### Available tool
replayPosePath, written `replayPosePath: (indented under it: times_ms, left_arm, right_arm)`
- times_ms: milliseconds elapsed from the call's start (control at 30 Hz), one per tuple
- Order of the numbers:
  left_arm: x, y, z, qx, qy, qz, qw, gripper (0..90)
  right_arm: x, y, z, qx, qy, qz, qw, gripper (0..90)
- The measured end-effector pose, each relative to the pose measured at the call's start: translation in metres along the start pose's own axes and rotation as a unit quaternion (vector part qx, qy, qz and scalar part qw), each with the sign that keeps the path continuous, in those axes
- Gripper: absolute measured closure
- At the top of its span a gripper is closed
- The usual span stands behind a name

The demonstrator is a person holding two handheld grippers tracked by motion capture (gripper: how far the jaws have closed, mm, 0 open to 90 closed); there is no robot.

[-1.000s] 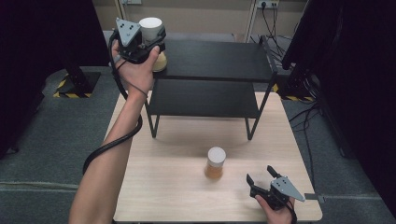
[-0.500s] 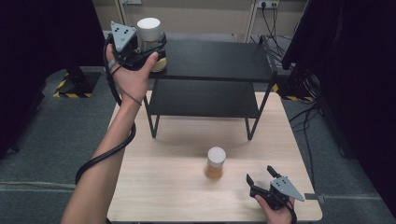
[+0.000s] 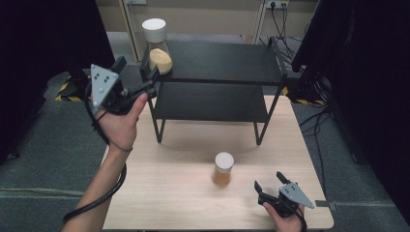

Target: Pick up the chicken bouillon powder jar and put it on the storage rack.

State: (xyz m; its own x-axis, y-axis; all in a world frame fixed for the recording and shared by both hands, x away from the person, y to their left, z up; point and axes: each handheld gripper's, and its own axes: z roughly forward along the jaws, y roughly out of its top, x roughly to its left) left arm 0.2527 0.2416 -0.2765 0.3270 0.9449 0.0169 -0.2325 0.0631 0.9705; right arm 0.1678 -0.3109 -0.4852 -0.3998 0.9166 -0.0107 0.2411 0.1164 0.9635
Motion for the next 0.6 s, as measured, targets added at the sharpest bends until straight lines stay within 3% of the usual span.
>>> replayPosePath:
  times_ms: [267, 300, 600]
  left_arm:
    - [-0.001, -0.03, -0.035, 0.008, -0.012, 0.006, 0.9999, 9.0]
    - [-0.002, -0.039, -0.043, 0.01, -0.016, 0.006, 0.9998, 9.1]
    - [-0.006, -0.068, -0.065, 0.019, -0.029, 0.008, 0.9994, 9.5]
  right_arm:
    - [0.001, 0.0, 0.0, 0.0, -0.001, -0.002, 1.0, 9.0]
    - [0.0, 0.0, 0.0, 0.0, 0.0, -0.002, 1.0, 9.0]
    - [-0.001, 0.001, 0.001, 0.002, 0.005, -0.006, 1.0, 8.9]
